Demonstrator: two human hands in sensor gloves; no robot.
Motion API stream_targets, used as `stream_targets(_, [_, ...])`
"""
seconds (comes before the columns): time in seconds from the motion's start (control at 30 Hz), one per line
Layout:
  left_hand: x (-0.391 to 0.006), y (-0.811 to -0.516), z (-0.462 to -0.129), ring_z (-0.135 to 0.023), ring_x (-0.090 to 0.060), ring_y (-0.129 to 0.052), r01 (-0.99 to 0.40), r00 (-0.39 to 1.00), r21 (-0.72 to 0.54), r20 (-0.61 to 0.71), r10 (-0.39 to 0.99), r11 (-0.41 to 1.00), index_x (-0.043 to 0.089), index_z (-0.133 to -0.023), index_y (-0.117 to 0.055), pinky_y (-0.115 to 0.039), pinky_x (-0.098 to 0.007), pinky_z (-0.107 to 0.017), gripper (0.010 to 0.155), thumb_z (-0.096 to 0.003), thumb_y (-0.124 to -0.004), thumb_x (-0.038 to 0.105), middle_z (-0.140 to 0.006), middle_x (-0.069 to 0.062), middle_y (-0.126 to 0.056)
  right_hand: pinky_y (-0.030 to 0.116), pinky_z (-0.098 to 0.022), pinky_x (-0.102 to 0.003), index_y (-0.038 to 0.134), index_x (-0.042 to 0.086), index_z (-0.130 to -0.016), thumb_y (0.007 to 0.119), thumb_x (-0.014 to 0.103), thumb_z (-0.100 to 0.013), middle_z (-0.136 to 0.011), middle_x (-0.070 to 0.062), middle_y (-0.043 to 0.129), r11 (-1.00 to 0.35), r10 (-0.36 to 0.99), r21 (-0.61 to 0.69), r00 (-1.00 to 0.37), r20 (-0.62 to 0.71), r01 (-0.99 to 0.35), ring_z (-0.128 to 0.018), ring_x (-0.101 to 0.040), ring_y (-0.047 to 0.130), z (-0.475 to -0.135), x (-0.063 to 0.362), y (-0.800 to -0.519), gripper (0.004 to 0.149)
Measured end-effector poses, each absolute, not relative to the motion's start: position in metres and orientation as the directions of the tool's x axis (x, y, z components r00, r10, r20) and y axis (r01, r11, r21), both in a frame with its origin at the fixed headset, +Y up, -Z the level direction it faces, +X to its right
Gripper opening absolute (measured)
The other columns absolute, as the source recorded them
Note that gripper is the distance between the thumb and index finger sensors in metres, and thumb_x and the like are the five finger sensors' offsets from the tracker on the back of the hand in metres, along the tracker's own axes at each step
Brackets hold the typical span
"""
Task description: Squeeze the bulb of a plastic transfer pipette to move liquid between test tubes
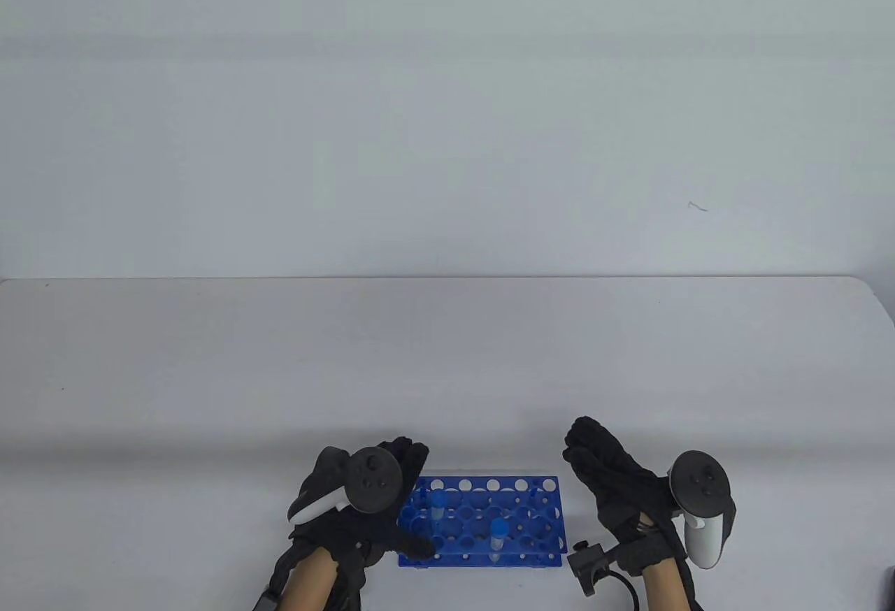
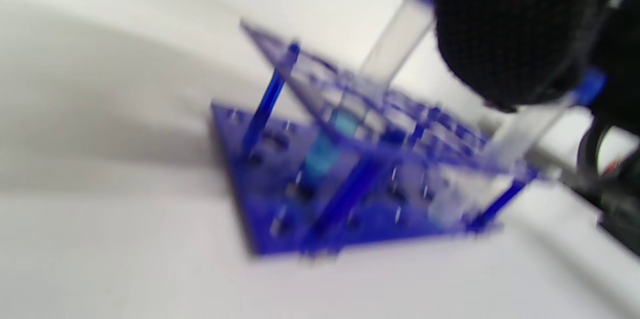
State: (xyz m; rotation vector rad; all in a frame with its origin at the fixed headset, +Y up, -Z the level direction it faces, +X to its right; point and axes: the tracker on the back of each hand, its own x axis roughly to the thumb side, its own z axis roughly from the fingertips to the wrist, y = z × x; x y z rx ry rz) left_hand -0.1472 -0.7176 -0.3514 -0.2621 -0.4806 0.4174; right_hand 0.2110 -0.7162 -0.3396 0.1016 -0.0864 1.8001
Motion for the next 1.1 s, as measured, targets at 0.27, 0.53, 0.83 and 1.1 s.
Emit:
stream_targets(0.27, [-0.154, -0.715, -0.349, -0.104, -0.033, -0.047, -0.393, 0.823, -0.219, 0.350, 0.448, 0.893, 0.028, -0.117, -0.028, -0.052, -0.051, -0.076, 0.104, -0.0359, -0.082, 0.064, -0.122, -0.008, -0.038, 0.070, -0.059, -0.058, 0.061, 0.006, -0.101, 0.077, 0.051, -0.041, -0.102, -0.023, 0.073, -0.239, 0.964, -0.006, -0.238, 0.122, -0.971, -0.085, -0.045, 0.080, -0.339, 0.210, -0.716, 0.076])
stream_targets(0.53, [-0.140, -0.728, -0.347, -0.090, -0.027, -0.060, -0.397, 0.851, -0.183, 0.294, 0.435, 0.899, 0.041, -0.103, -0.065, -0.057, -0.048, -0.070, 0.074, -0.0356, -0.083, 0.063, -0.108, 0.000, -0.057, 0.070, -0.059, -0.058, 0.062, 0.006, -0.101, 0.077, 0.051, -0.041, -0.101, -0.023, 0.073, -0.248, 0.961, -0.007, -0.247, 0.127, -0.969, -0.085, -0.045, 0.081, -0.340, 0.210, -0.717, 0.076])
stream_targets(0.83, [-0.132, -0.740, -0.346, -0.084, -0.025, -0.064, -0.425, 0.861, -0.167, 0.229, 0.454, 0.890, 0.040, -0.091, -0.079, -0.058, -0.049, -0.069, 0.057, -0.0370, -0.084, 0.061, -0.100, 0.003, -0.065, 0.071, -0.057, -0.058, 0.063, 0.006, -0.100, 0.077, 0.050, -0.041, -0.100, -0.023, 0.074, -0.288, 0.948, -0.021, -0.288, 0.135, -0.958, -0.082, -0.044, 0.083, -0.339, 0.206, -0.717, 0.075])
stream_targets(1.1, [-0.133, -0.743, -0.344, -0.083, -0.023, -0.065, -0.457, 0.856, -0.123, 0.210, 0.473, 0.881, 0.041, -0.087, -0.081, -0.059, -0.048, -0.068, 0.052, -0.0375, -0.085, 0.057, -0.099, 0.004, -0.065, 0.072, -0.055, -0.056, 0.066, 0.007, -0.098, 0.077, 0.050, -0.041, -0.098, -0.022, 0.078, -0.421, 0.864, -0.138, -0.443, 0.240, -0.896, -0.078, -0.041, 0.086, -0.329, 0.197, -0.694, 0.073])
